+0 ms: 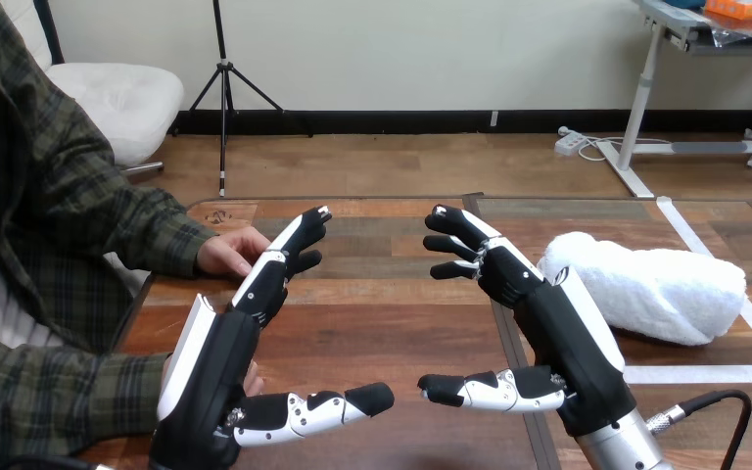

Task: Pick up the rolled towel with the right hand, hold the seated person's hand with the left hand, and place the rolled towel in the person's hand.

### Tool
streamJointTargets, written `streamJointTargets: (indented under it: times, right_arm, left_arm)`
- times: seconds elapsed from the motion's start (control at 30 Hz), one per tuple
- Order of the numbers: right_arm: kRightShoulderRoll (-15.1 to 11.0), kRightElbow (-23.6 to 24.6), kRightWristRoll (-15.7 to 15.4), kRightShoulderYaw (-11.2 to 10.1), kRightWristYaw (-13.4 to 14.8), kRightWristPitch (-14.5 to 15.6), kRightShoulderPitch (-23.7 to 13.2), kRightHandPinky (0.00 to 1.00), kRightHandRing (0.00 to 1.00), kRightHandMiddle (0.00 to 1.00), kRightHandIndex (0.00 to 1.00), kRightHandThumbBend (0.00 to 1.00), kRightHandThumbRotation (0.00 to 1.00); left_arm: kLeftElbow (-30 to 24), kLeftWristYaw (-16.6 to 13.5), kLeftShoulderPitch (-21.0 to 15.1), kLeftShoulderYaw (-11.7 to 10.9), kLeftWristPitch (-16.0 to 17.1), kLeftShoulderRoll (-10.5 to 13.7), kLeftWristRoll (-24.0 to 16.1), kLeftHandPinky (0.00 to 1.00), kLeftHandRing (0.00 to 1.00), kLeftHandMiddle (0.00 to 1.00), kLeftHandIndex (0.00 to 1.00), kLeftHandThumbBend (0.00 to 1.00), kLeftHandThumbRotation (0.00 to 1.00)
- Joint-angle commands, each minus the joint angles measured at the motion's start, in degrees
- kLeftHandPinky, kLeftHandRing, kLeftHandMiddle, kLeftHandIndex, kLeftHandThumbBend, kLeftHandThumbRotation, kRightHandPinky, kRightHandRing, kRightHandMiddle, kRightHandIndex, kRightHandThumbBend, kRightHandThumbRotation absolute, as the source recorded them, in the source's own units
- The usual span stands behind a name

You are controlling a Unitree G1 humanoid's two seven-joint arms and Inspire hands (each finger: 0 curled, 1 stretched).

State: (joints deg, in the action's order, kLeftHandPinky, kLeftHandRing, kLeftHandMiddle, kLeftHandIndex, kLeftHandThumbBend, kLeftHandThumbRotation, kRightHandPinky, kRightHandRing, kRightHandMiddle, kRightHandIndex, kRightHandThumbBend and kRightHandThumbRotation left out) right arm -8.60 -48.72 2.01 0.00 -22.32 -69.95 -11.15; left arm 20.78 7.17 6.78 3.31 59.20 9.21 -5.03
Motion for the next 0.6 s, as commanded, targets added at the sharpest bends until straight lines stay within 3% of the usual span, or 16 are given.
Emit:
streamJointTargets:
  times: [0.0, 0.57]
  right_arm:
    - [0.2, -0.4, 0.6, 0.1, 0.6, -1.2, -4.6, 0.75, 0.86, 0.90, 0.90, 1.00, 0.33]
    - [-1.2, -1.3, 0.2, -0.4, 0.9, -1.5, -6.3, 0.76, 0.87, 0.90, 0.90, 1.00, 0.33]
  left_arm:
    - [-1.0, 0.1, -1.6, -0.5, 0.6, 0.6, 1.1, 0.87, 0.93, 0.94, 0.92, 0.92, 0.28]
    - [-1.0, 1.0, -2.1, -0.3, 0.3, 0.5, 2.1, 0.88, 0.93, 0.94, 0.92, 0.93, 0.29]
